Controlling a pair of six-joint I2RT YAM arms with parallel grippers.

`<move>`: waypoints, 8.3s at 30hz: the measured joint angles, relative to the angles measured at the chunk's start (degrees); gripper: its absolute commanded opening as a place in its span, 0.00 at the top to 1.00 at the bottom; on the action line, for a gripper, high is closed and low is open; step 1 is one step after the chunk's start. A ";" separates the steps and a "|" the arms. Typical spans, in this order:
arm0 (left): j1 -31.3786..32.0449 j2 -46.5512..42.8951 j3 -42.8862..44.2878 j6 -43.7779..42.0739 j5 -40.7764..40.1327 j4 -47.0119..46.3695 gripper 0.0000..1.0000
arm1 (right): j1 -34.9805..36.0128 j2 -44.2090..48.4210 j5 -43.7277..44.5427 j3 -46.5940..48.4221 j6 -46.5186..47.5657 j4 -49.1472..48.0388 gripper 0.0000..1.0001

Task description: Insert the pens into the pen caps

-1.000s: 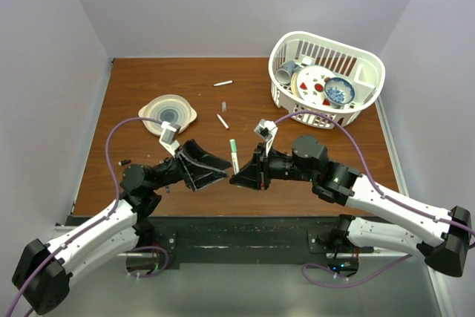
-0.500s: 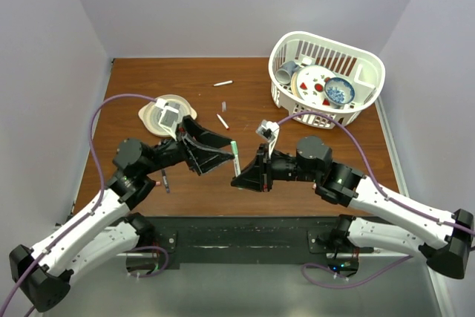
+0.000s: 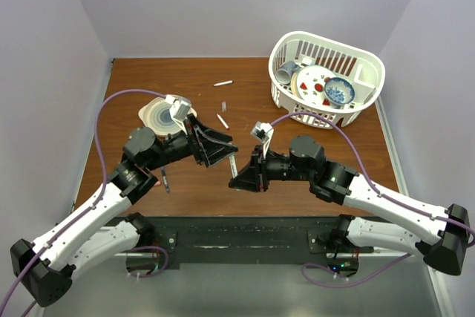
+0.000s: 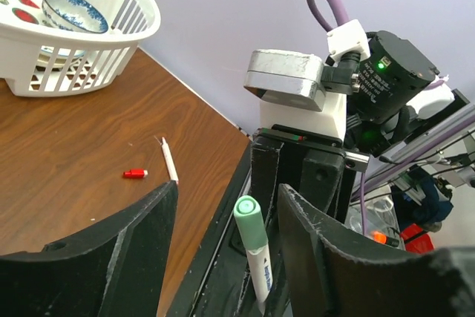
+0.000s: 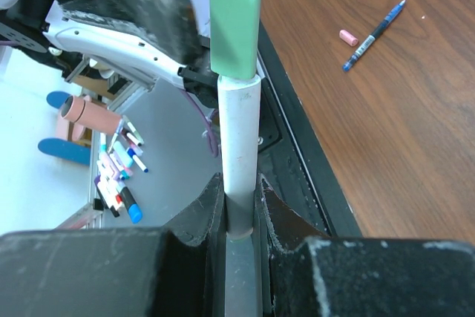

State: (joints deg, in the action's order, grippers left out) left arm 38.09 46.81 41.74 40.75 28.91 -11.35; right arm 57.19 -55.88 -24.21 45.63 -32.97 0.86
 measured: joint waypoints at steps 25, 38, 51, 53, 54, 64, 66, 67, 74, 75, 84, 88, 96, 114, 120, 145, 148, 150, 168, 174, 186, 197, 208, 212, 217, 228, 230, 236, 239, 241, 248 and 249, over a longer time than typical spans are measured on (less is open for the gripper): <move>-0.44 -6.47 -13.05 15.93 6.99 -23.96 1.00 | 1.05 -0.66 -8.72 -1.18 -2.78 -6.54 1.00; -0.57 -8.66 -21.88 26.91 4.90 -39.01 1.00 | 1.64 -1.53 -11.26 -0.57 -2.38 -7.96 1.00; -1.03 -8.24 -25.09 30.71 1.22 -48.72 1.00 | 1.79 -6.12 -14.64 0.20 -8.61 -16.70 1.00; -1.11 -7.54 -24.76 30.73 1.38 -49.55 1.00 | 1.79 -6.10 -14.58 0.35 -8.61 -16.74 1.00; -1.14 -7.43 -24.55 30.64 1.64 -49.44 1.00 | 1.79 -6.01 -14.51 0.35 -8.55 -16.72 1.00; -1.33 -9.68 -17.53 21.16 6.58 -37.70 1.00 | 1.22 -5.73 -16.48 0.66 -8.68 -19.23 1.00; -1.33 -8.24 -16.48 21.38 7.54 -38.32 1.00 | 1.07 -5.73 -16.70 0.66 -8.63 -20.22 1.00; -1.33 -7.67 -16.48 22.05 7.85 -39.21 1.00 | 0.92 -5.73 -17.00 0.66 -8.59 -20.39 1.00; -1.77 -4.11 -24.98 35.28 6.62 -56.17 1.00 | 0.87 -6.45 -19.69 0.72 -7.34 -17.42 1.00; -1.77 -3.67 -25.46 36.54 6.36 -57.29 1.00 | 0.87 -6.56 -19.93 0.79 -7.13 -17.07 1.00; -1.97 -5.11 -22.05 36.54 5.57 -53.11 1.00 | 0.74 -7.61 -20.41 5.81 -5.05 -13.05 1.00; -1.97 -5.86 -20.65 35.08 5.05 -51.17 1.00 | 0.28 -8.59 -21.05 8.48 -4.83 -10.82 1.00; -1.99 -7.45 -22.27 33.40 1.33 -50.49 1.00 | -1.81 -11.41 -24.70 12.31 -4.87 -6.80 1.00; -1.97 -7.67 -25.49 30.08 -6.14 -51.76 1.00 | -6.32 -17.99 -32.63 18.64 -5.62 -2.10 1.00; -1.81 -7.30 -24.26 27.52 -8.66 -50.10 1.00 | -8.52 -19.82 -35.45 21.29 -5.66 -0.72 1.00; 4.81 -7.43 -15.41 16.39 -15.54 -40.46 1.00 | -12.46 -24.63 -41.77 39.23 7.52 20.72 1.00; 4.68 -6.29 -12.57 14.51 -13.73 -38.21 1.00 | -12.94 -23.93 -41.27 40.06 9.07 22.05 1.00; 2.69 -4.81 -9.88 14.05 -10.25 -36.61 0.97 | -13.22 -23.34 -41.05 40.06 9.64 21.88 1.00; -21.99 18.78 27.69 7.54 18.73 5.20 0.00 | -16.63 -8.76 -20.04 9.64 8.35 -3.56 1.00; -26.08 18.01 26.95 3.91 11.63 13.40 0.00 | -16.55 -6.58 -8.61 -2.43 0.68 -3.21 1.00; -29.35 10.45 15.52 -4.46 -24.33 43.69 0.05 | -9.77 -22.43 24.09 -1.55 -12.07 12.44 0.92; -29.42 10.56 1.75 -1.81 -38.10 51.43 0.11 | -7.74 -32.70 31.47 1.27 -16.55 17.51 0.78; -29.42 16.81 -0.31 2.29 -39.63 51.98 0.17 | -7.21 -33.07 33.77 2.43 -16.65 19.30 0.73; -29.42 20.57 -0.50 3.37 -39.76 51.63 0.18 | -7.04 -32.98 33.79 2.45 -15.45 19.47 0.72; -29.40 23.28 -0.50 4.33 -40.92 50.95 0.20 | -6.93 -32.98 33.75 2.45 -13.40 19.80 0.71; -29.42 31.15 -0.96 5.79 -44.81 47.43 0.45 | -6.93 -25.97 30.56 2.51 -7.85 20.59 0.60; -29.40 32.48 -1.38 5.60 -44.74 46.60 0.52 | -6.93 -22.88 29.86 2.73 -7.48 20.52 0.60; -29.42 34.01 -1.29 4.85 -44.81 44.74 0.77 | -6.93 -18.45 27.85 3.02 -7.28 20.13 0.60; -29.44 34.80 -0.85 3.54 -44.72 43.78 0.99 | -6.93 -16.90 27.41 3.02 -7.23 20.15 0.60; -29.46 35.10 -0.70 2.47 -44.15 43.10 1.00 | -6.93 -15.47 27.15 3.02 -7.04 20.06 0.58; -29.81 35.12 -0.35 0.02 -41.13 41.40 1.00 | -6.93 -8.24 21.59 0.31 -5.31 13.55 0.45; -29.83 34.95 -0.35 -0.15 -39.93 41.07 1.00 | -6.93 -7.26 19.93 -0.90 -5.09 11.30 0.44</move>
State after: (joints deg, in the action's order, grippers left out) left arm 8.25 81.76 41.39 40.60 -11.03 29.71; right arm 50.26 -63.13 -4.27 44.73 -38.06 12.16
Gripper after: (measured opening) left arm 0.051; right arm 0.530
